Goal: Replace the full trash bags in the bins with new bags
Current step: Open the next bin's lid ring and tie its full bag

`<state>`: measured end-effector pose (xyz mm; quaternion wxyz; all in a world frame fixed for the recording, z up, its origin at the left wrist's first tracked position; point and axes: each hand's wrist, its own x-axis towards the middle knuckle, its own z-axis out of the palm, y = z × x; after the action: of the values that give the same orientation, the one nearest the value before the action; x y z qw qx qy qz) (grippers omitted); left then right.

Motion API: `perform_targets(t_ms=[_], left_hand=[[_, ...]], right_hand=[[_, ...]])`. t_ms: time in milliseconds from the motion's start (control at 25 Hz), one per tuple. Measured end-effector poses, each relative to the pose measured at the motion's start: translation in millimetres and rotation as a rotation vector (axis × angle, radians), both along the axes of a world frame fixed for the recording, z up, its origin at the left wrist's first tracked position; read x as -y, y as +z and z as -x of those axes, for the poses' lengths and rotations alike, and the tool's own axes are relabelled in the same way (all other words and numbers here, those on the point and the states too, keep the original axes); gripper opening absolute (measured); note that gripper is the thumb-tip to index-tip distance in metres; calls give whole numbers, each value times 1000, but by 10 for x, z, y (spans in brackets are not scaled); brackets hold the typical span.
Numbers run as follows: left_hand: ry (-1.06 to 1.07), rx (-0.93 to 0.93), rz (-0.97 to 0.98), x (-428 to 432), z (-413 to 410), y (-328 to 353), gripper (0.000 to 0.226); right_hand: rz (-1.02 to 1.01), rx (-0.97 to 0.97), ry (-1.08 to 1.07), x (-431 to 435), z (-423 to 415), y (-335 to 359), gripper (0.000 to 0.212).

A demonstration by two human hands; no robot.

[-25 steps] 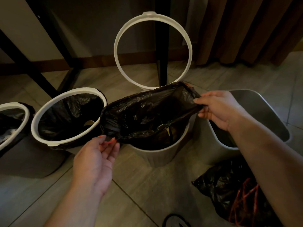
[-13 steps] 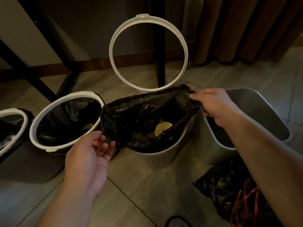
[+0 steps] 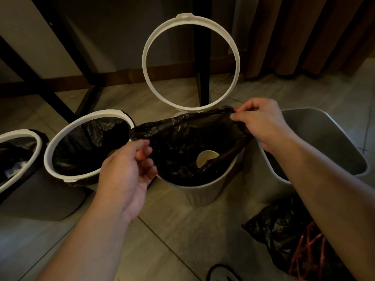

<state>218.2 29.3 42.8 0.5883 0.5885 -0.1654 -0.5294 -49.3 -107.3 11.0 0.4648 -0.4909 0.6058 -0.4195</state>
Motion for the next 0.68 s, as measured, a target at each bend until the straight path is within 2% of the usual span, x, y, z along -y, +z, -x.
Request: perform_targets(t_ms=[280,480,680], left_hand=[[-127,20,98,150,237,389,33],[-324,68,53,330,510,639,51],[-384,38,52,412,621,701,60]], right_hand=[[214,83,22,-193,-178,430,7],[289,137,189,-342,-387,642,8],[431,0,375,-494,-507,703,5]])
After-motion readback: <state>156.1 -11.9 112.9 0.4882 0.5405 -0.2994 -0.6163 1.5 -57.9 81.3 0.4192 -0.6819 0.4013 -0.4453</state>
